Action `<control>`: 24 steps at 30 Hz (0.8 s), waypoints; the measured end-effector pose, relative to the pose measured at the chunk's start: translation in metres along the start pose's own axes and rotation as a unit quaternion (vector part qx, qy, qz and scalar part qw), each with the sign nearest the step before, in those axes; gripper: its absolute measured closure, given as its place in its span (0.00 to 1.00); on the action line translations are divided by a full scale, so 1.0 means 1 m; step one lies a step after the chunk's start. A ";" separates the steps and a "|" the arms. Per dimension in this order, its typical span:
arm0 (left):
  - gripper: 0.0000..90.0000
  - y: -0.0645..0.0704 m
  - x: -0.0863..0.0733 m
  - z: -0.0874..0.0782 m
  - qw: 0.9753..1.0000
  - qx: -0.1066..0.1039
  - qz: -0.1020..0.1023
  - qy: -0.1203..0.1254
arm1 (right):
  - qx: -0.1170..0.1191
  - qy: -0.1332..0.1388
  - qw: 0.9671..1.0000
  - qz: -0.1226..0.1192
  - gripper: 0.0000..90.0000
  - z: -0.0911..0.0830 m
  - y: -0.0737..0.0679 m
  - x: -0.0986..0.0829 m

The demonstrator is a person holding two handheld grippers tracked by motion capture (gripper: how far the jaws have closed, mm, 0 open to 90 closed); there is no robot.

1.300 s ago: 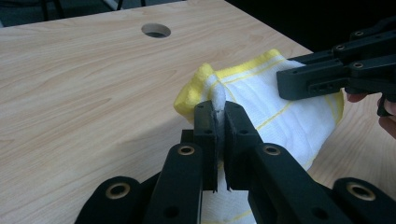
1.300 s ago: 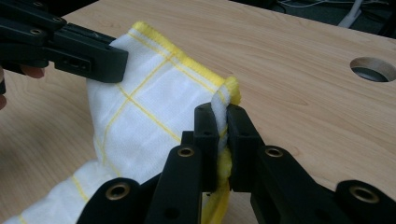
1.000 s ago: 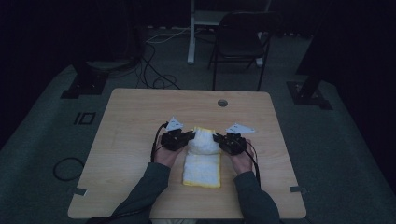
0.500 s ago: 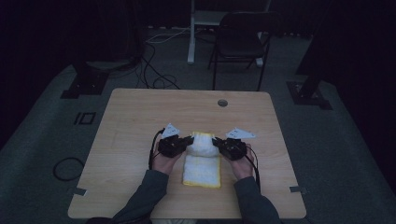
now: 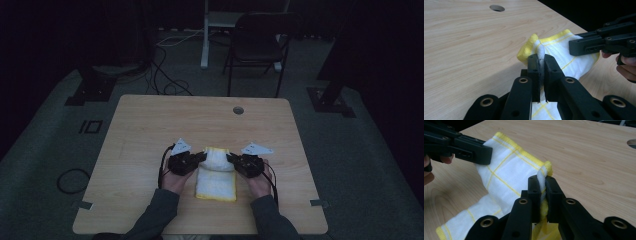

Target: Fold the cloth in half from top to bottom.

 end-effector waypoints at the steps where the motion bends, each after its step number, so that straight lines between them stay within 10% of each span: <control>1: 0.95 0.000 -0.001 0.000 1.000 -0.001 -0.001 0.000 | 0.000 0.000 1.000 0.002 0.94 0.000 0.000 -0.001; 24: 0.85 -0.011 0.005 -0.024 0.999 0.019 -0.029 0.042 | 0.005 0.002 1.000 -0.001 0.94 -0.007 -0.011 -0.010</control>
Point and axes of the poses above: each handheld gripper's, and its own axes: z roughly forward along the jaws, x roughly out of its top, y roughly to its right, the point moved 8 cm from there along z, roughly forward along the jaws, and after that the axes turned 5 degrees about -z, right-handed, at the moved point
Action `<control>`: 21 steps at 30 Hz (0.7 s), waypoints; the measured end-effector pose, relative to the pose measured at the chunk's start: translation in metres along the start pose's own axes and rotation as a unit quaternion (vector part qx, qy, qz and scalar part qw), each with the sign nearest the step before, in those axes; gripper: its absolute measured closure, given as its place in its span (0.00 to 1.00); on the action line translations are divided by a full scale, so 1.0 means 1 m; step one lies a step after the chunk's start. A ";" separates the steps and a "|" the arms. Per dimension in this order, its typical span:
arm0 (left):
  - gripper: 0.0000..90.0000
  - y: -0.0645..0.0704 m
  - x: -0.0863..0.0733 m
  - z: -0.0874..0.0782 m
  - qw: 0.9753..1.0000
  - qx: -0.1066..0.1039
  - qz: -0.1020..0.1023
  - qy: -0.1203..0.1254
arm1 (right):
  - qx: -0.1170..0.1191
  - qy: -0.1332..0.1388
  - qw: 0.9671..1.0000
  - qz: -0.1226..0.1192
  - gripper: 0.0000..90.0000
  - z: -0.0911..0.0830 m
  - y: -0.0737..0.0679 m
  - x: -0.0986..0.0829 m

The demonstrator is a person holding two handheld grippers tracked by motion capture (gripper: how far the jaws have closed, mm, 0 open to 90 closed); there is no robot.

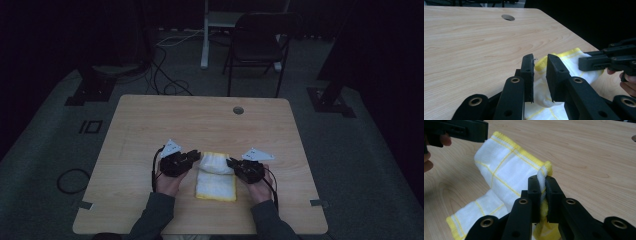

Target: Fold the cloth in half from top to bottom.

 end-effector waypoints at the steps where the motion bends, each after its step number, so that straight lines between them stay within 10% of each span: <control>1: 0.85 -0.001 0.000 -0.001 1.000 0.002 0.001 0.000 | 0.000 0.001 1.000 0.000 0.94 -0.001 0.000 0.000; 21: 0.85 0.003 -0.006 0.007 1.000 -0.003 0.001 -0.016 | 0.008 -0.011 1.000 0.000 0.92 -0.005 -0.013 -0.016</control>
Point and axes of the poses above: each handheld gripper's, and its own axes: z roughly forward along the jaws, x roughly out of its top, y roughly to its right, the point moved 8 cm from there along z, roughly forward along the jaws, and after that the axes turned 5 degrees about -z, right-handed, at the moved point
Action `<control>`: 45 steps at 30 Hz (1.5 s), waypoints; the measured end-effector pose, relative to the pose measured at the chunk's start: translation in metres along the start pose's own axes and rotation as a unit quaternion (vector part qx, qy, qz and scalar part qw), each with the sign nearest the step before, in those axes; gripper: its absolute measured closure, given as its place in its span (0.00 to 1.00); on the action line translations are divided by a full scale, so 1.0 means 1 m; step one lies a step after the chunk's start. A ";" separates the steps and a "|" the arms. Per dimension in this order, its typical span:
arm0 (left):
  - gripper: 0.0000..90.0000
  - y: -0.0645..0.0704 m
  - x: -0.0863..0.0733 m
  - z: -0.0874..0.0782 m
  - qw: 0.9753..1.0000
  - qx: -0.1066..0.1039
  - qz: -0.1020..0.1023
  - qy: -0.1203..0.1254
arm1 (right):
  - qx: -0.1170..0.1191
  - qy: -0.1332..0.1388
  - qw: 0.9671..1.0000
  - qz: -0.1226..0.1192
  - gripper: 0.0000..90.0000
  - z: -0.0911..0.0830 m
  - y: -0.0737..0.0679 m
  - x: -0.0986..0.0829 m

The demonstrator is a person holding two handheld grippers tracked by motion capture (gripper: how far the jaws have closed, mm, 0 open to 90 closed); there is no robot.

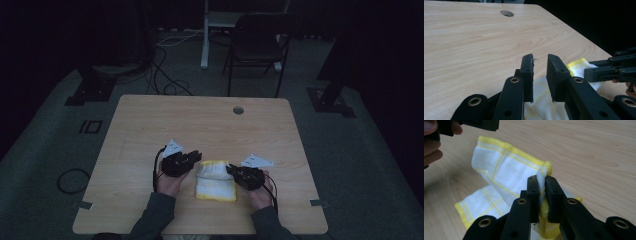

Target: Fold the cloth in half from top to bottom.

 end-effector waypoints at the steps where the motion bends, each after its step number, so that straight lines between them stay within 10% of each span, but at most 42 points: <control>1: 0.85 0.001 -0.002 0.001 1.000 0.000 0.001 -0.003 | 0.000 0.001 1.000 -0.002 0.92 -0.001 0.000 0.000; 26: 0.83 0.017 -0.056 0.013 0.996 -0.013 0.035 -0.085 | 0.011 0.028 0.999 -0.022 0.74 -0.032 -0.001 0.010; 45: 0.80 0.022 -0.097 -0.026 0.991 0.007 0.074 -0.107 | -0.021 0.001 1.000 -0.007 0.69 -0.027 0.019 -0.008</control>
Point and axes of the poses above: each handheld gripper's, and its own axes: z roughly forward along the jaws, x roughly out of its top, y roughly to its right, the point moved 8 cm from there along z, roughly forward along the jaws, and after that the axes turned 5 degrees about -z, right-handed, at the moved point
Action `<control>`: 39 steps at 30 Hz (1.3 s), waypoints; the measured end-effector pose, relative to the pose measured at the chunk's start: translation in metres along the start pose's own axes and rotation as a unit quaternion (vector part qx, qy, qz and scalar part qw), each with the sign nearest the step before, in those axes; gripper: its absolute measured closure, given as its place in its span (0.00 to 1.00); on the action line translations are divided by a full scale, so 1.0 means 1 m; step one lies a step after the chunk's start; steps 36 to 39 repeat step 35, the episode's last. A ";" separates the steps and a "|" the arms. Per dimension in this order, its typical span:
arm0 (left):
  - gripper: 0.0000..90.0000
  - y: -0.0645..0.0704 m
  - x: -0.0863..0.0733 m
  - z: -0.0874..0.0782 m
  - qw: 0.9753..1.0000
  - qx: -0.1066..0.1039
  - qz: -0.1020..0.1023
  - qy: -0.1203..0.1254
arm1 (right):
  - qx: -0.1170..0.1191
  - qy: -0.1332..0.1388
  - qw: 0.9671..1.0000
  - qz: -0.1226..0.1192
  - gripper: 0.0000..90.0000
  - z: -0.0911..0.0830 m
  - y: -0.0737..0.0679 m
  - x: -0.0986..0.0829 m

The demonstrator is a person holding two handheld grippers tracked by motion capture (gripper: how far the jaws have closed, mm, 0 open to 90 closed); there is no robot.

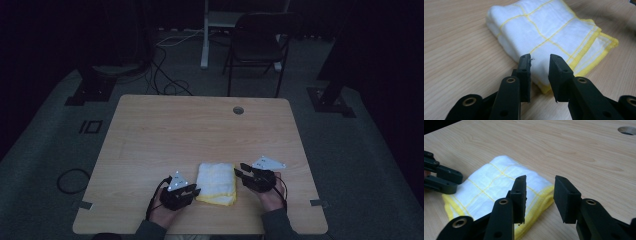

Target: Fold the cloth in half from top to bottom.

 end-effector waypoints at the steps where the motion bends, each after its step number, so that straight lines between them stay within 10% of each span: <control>1: 0.79 -0.002 0.001 -0.002 1.000 0.000 -0.004 0.005 | -0.002 -0.001 1.000 0.005 0.69 0.000 0.003 -0.002; 39: 0.79 -0.091 0.020 -0.043 0.989 0.086 -0.101 0.069 | -0.094 -0.036 0.992 0.078 0.67 -0.009 0.079 -0.045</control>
Point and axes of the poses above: each handheld gripper's, and its own axes: z roughly forward along the jaws, x roughly out of its top, y roughly to its right, the point moved 8 cm from there along z, roughly forward along the jaws, and after that the axes turned 5 degrees about -z, right-handed, at the moved point
